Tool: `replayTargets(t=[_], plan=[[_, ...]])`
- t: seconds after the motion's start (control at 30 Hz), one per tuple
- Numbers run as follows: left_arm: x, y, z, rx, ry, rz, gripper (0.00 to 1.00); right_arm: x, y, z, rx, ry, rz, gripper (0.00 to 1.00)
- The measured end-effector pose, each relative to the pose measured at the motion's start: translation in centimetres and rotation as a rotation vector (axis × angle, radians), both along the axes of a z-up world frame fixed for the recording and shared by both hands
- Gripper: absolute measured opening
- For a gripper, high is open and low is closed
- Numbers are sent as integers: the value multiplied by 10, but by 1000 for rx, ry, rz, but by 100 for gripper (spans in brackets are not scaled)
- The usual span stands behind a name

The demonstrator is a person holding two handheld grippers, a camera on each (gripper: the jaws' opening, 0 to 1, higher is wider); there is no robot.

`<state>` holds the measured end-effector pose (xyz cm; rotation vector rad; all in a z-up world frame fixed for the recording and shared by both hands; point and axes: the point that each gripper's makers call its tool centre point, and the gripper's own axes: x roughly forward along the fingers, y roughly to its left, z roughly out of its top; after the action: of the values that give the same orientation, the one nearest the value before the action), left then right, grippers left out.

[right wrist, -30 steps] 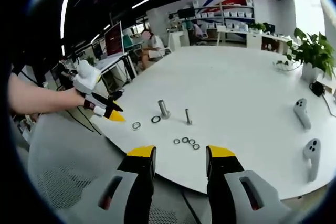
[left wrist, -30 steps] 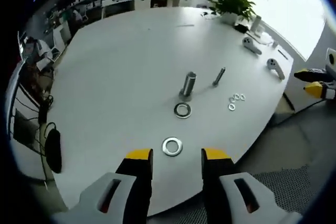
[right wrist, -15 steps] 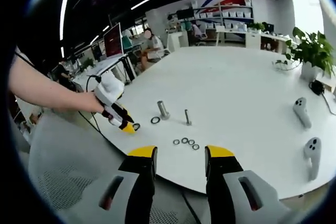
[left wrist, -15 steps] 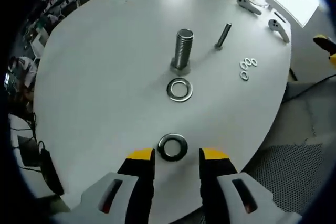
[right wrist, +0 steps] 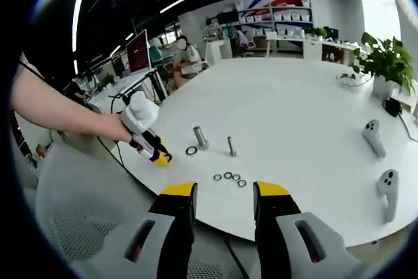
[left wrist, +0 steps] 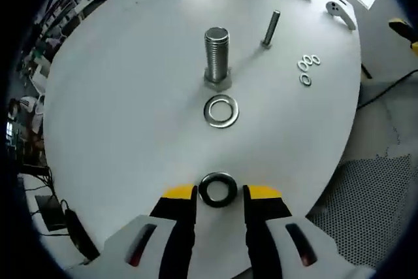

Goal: Place the washer onto the threaded stud by aligning its center hole with the stud, sliding it down to the base, and recovering from edge contact or off-axis alignment until the washer reaches the visible bottom stop.

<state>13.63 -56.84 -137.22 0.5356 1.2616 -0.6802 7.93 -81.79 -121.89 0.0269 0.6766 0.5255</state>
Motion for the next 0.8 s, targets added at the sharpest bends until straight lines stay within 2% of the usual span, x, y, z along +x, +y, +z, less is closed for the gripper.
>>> replayTargets(t=[0.13,0.33,0.53,0.73,0.8], plan=[[-1,-1,-1,25,18,-36,30,0,-1,0,0,0,-3,36],[-1,0,-1,42,36,-47,30,0,-1,1,3,-2,-5,36],[-1,3,-1,50,49,-113,27,0,-1,0,2,2,-8,36],[-1,3,-1,82,56,-143,22,1,-1,0,1,0,-4,35],[-1,3,0,74,56,-136,21,1,-1,0,3,0,-6,35]])
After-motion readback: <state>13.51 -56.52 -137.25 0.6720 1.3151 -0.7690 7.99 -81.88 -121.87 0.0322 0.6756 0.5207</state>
